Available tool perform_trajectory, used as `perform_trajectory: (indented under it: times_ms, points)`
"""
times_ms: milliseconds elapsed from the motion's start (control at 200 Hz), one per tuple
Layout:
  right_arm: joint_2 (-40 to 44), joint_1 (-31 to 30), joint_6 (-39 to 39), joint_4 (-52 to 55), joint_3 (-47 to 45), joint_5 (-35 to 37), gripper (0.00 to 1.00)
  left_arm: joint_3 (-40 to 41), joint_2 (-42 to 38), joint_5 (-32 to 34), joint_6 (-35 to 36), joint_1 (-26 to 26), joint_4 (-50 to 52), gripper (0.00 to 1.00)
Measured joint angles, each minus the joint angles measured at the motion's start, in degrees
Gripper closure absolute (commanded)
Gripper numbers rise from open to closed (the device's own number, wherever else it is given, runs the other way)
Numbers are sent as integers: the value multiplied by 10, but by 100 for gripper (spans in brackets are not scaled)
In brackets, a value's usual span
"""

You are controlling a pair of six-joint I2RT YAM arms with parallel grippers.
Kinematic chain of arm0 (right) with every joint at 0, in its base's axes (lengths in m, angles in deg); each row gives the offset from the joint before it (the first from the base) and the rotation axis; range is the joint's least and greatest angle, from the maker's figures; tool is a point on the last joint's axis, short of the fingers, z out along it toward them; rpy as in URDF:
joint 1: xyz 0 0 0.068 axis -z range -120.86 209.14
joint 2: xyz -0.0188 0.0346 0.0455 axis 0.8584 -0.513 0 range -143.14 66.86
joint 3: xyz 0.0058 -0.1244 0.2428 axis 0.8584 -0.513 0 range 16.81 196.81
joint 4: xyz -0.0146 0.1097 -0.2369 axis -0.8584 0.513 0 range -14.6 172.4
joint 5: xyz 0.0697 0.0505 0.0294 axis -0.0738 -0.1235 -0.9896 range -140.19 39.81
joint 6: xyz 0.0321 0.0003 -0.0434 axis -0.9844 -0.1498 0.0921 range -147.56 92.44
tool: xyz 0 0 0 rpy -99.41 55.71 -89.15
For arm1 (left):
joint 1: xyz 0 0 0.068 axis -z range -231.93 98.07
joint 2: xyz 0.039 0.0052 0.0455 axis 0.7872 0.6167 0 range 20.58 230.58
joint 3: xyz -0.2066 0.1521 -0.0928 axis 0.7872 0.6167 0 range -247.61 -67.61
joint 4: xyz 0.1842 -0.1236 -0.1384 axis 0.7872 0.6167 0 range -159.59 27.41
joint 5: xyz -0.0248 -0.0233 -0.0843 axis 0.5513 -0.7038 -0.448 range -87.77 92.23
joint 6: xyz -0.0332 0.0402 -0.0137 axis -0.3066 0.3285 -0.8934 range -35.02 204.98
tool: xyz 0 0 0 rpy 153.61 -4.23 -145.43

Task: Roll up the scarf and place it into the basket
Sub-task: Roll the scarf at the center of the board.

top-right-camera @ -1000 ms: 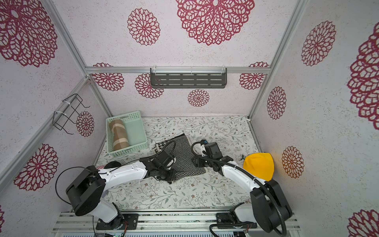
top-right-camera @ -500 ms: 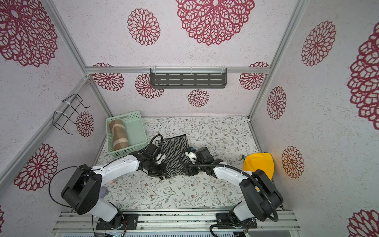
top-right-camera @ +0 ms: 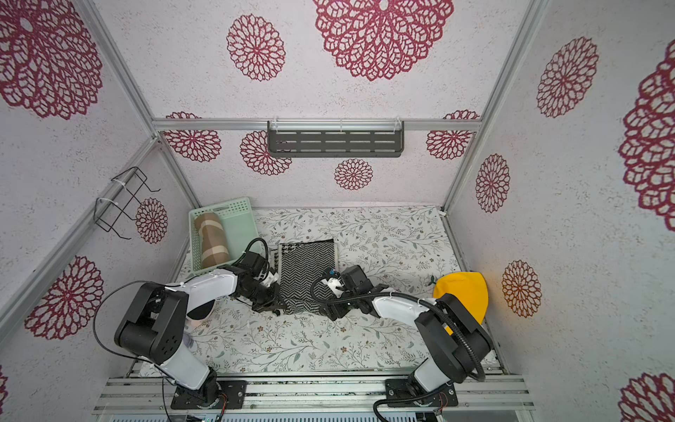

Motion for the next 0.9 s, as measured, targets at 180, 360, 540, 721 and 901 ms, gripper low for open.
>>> perform_trajectory:
  times_ms: [180,360,540,721,901]
  points:
    - [33,-61,22,-11,-6,76,18,0,2,-11,8,-4,2,100]
    - [32,-112,47,-16,-8,181,18,-2,2,-11,17,-5,9,100]
    - [8,-123,63,-23,-8,241,34,-6,2,-11,28,-7,19,100]
    - [4,-123,62,-19,-8,246,97,-10,1,-11,40,-7,30,100]
    - [3,-123,30,52,22,203,100,-3,-45,0,53,-7,39,60]
